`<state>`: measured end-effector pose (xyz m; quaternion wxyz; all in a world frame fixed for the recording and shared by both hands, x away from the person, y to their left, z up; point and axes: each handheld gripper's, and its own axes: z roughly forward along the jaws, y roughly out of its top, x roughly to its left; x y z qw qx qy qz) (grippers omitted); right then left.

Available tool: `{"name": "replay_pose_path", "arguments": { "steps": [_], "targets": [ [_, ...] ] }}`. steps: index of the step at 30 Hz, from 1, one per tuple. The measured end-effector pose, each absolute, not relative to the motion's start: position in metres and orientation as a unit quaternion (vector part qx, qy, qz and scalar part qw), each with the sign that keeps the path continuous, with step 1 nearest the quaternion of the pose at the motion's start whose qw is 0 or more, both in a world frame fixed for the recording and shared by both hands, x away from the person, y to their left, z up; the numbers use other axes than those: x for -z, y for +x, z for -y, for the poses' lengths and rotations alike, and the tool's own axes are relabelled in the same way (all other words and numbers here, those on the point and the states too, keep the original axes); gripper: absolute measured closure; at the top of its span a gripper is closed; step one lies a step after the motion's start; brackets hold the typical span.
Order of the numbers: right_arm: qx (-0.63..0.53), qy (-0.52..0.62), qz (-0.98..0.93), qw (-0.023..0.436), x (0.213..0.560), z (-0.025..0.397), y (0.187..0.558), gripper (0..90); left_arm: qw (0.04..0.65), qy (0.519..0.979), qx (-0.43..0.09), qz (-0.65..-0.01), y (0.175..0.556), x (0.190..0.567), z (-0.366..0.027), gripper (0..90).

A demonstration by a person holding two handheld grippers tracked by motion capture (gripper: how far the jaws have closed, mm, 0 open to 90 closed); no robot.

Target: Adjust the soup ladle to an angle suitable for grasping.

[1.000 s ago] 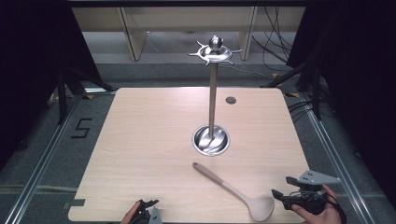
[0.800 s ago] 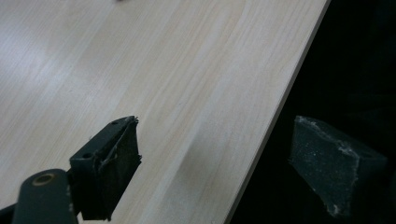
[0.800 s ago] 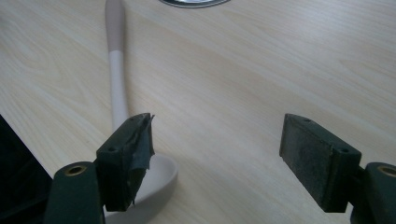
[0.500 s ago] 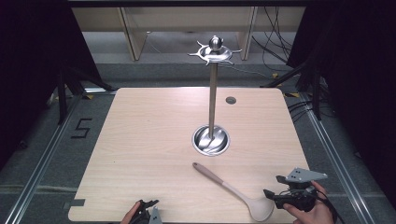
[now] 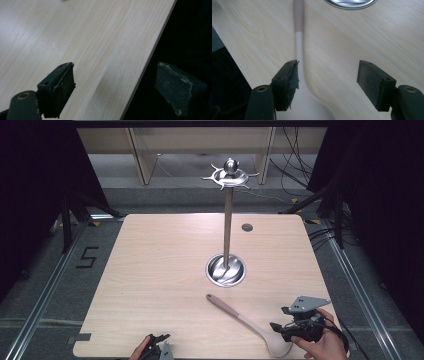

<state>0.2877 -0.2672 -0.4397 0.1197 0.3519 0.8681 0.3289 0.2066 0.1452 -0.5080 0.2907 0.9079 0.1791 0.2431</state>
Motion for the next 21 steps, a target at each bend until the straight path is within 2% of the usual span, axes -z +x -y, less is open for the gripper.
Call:
{"name": "replay_pose_path", "arguments": {
  "steps": [11,21],
  "targets": [
    [-0.299,0.304,-0.899,0.1,0.437,0.228,0.305,40.0,0.29,0.908,-0.244,-0.178,0.207,0.508,-0.145,15.0],
    [-0.251,0.318,-0.911,0.081,0.438,0.204,0.315,42.8,0.29,0.911,-0.235,-0.177,0.207,0.509,-0.145,15.0]
  ]
}}
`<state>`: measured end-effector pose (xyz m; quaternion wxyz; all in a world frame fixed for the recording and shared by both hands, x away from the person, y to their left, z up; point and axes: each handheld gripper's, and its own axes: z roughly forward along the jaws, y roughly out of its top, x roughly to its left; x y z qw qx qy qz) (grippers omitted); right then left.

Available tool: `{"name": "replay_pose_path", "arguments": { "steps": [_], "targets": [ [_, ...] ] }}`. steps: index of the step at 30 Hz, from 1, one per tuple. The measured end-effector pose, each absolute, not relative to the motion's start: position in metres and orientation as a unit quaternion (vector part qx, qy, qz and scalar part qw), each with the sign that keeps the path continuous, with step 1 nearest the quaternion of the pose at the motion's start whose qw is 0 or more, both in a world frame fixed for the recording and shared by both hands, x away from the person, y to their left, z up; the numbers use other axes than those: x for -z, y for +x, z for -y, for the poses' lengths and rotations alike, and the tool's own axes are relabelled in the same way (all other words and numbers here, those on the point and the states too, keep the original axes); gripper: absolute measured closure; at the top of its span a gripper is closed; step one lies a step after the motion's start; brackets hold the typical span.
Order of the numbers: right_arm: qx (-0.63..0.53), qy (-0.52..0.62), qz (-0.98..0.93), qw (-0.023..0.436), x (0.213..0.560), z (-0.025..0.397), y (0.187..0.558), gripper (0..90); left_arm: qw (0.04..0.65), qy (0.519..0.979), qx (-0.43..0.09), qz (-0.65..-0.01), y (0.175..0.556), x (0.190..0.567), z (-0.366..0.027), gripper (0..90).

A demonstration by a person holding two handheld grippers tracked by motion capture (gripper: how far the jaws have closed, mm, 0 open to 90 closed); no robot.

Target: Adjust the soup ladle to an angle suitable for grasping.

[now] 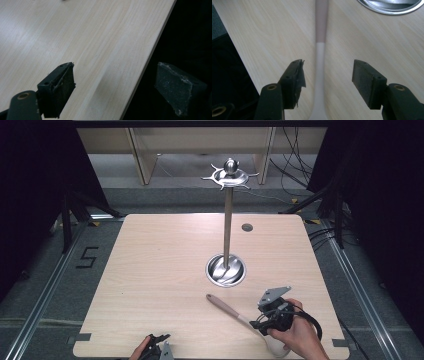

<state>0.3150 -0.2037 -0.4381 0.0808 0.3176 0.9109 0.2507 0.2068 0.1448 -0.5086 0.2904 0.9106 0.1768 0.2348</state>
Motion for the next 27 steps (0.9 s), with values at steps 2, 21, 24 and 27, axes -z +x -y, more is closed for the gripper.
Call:
{"name": "replay_pose_path", "arguments": {
  "steps": [2,21,24,27],
  "targets": [
    [-0.242,0.315,-0.915,0.075,0.438,0.197,0.318,44.0,0.287,0.91,-0.241,-0.178,0.207,0.51,-0.144,15.0],
    [-0.171,0.287,-0.941,0.058,0.447,0.15,0.341,50.4,0.288,0.908,-0.244,-0.18,0.207,0.509,-0.145,15.0],
    [-0.16,0.277,-0.945,0.06,0.451,0.147,0.345,52.0,0.288,0.908,-0.245,-0.18,0.207,0.508,-0.146,14.9],
    [-0.151,0.28,-0.946,0.057,0.454,0.145,0.348,53.4,0.29,0.907,-0.245,-0.181,0.207,0.508,-0.146,14.9]
  ]
}}
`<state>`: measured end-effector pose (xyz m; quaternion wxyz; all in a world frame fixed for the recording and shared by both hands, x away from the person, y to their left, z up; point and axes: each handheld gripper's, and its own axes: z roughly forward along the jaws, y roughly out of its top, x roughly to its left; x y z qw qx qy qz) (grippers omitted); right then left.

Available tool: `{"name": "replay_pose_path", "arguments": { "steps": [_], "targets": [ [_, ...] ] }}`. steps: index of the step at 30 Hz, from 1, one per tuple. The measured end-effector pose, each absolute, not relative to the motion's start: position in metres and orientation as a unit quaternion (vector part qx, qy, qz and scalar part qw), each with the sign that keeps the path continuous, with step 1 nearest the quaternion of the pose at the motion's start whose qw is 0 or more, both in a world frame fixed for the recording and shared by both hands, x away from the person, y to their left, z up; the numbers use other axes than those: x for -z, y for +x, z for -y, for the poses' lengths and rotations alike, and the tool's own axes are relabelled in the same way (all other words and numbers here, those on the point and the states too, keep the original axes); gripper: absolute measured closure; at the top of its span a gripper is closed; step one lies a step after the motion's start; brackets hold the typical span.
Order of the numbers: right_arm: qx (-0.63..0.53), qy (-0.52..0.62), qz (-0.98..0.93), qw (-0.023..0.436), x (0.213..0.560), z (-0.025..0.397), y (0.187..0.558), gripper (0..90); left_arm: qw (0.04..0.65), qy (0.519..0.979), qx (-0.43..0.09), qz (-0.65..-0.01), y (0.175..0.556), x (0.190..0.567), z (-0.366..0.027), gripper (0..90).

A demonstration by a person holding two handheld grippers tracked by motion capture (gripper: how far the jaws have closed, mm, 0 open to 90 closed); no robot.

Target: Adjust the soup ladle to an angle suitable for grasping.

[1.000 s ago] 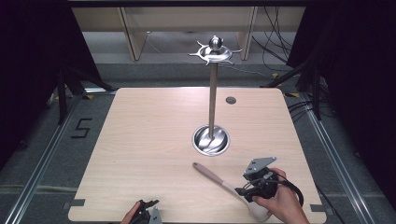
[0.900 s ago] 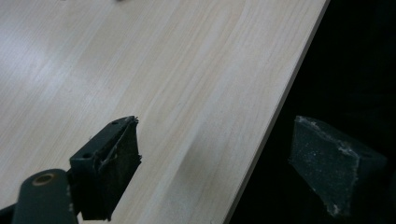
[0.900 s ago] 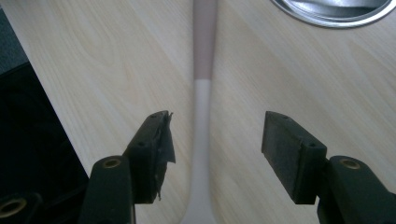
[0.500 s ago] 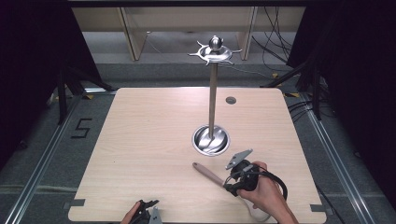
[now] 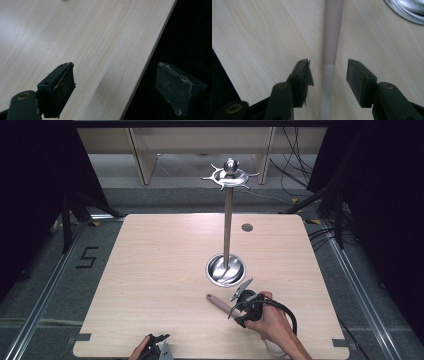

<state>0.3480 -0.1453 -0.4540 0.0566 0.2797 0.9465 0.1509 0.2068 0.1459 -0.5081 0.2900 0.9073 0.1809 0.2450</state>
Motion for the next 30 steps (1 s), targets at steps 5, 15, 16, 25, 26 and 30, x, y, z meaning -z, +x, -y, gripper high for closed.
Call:
{"name": "replay_pose_path", "arguments": {
  "steps": [5,15,16,25,26,30],
  "targets": [
    [-0.146,0.285,-0.946,0.043,0.457,0.143,0.352,55.5,0.29,0.908,-0.244,-0.181,0.207,0.508,-0.146,15.0],
    [-0.13,0.277,-0.952,0.032,0.466,0.137,0.358,59.4,0.288,0.909,-0.243,-0.177,0.207,0.508,-0.145,14.9],
    [-0.124,0.279,-0.952,0.035,0.467,0.137,0.358,59.9,0.29,0.909,-0.242,-0.177,0.207,0.509,-0.145,15.0],
    [-0.114,0.286,-0.951,0.03,0.471,0.134,0.361,63.5,0.287,0.908,-0.247,-0.177,0.206,0.507,-0.146,14.9],
    [-0.116,0.276,-0.954,0.034,0.472,0.134,0.362,63.7,0.287,0.908,-0.247,-0.177,0.206,0.507,-0.146,14.9],
    [-0.11,0.276,-0.954,0.032,0.474,0.134,0.364,64.7,0.29,0.907,-0.247,-0.178,0.206,0.507,-0.146,15.0]
  ]
}}
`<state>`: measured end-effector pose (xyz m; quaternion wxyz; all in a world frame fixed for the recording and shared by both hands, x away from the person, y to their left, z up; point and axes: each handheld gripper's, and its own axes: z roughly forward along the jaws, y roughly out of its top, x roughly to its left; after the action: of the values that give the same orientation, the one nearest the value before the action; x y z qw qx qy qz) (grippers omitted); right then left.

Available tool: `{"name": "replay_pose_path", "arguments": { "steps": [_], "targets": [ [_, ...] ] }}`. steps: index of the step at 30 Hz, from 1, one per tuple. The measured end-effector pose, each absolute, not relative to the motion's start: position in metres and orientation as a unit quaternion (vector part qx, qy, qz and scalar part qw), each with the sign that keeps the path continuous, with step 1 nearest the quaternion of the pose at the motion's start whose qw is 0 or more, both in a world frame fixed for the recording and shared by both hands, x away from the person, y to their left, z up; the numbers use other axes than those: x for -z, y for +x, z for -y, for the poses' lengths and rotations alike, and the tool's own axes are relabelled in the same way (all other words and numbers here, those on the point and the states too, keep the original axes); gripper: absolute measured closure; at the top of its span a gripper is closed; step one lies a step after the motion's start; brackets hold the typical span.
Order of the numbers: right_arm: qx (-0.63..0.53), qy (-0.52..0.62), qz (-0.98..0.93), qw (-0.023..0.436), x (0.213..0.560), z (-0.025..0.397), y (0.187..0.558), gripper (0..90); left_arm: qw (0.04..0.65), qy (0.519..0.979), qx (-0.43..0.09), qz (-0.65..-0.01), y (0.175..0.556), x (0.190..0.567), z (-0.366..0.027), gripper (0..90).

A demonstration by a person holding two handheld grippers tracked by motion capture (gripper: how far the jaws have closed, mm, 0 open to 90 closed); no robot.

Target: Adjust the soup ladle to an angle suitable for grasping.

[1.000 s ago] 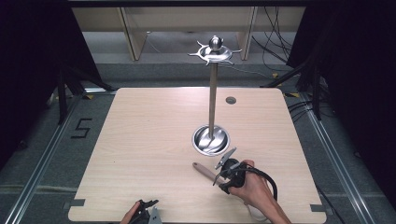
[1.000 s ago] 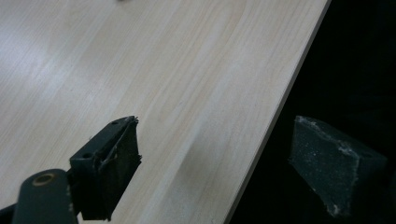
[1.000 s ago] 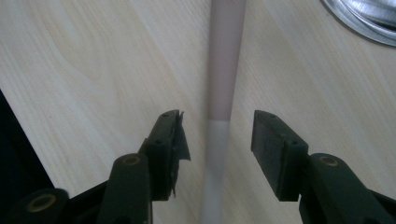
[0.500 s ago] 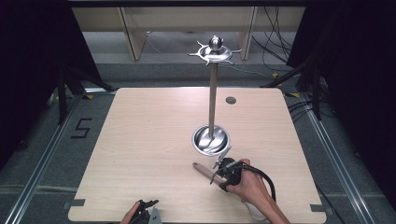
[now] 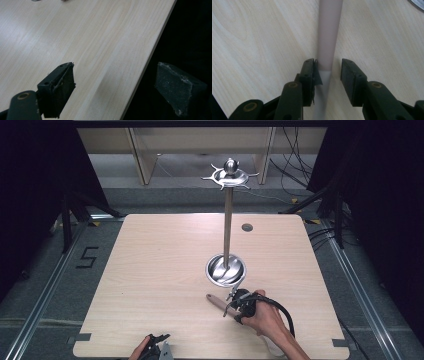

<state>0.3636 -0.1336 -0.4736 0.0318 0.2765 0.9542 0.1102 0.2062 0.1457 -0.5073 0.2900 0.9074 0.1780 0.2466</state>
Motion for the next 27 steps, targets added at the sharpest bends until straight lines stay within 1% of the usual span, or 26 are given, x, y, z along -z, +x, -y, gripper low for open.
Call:
{"name": "replay_pose_path", "arguments": {
  "steps": [3,7,10,14,21,27],
  "targets": [
    [-0.097,0.284,-0.953,0.023,0.4734,0.1323,0.3632,65.6,0.29,0.908,-0.246,-0.178,0.2062,0.5074,-0.1456,14.9],
    [-0.088,0.275,-0.957,0.032,0.4759,0.1309,0.3641,67.7,0.29,0.908,-0.246,-0.178,0.2061,0.5075,-0.1455,14.9],
    [-0.098,0.263,-0.959,0.023,0.4768,0.1312,0.3654,69.3,0.289,0.908,-0.247,-0.178,0.2063,0.5074,-0.1457,14.9],
    [-0.098,0.261,-0.96,0.021,0.4772,0.1294,0.3645,74.3,0.29,0.908,-0.246,-0.178,0.2061,0.5077,-0.1453,15.0],
    [-0.101,0.266,-0.958,0.018,0.4762,0.1317,0.3641,75.1,0.292,0.907,-0.246,-0.179,0.2062,0.5073,-0.146,15.0],
    [-0.126,0.269,-0.955,0.019,0.4739,0.1336,0.3606,75.9,0.29,0.906,-0.249,-0.18,0.2068,0.508,-0.1457,15.0]
  ]
}}
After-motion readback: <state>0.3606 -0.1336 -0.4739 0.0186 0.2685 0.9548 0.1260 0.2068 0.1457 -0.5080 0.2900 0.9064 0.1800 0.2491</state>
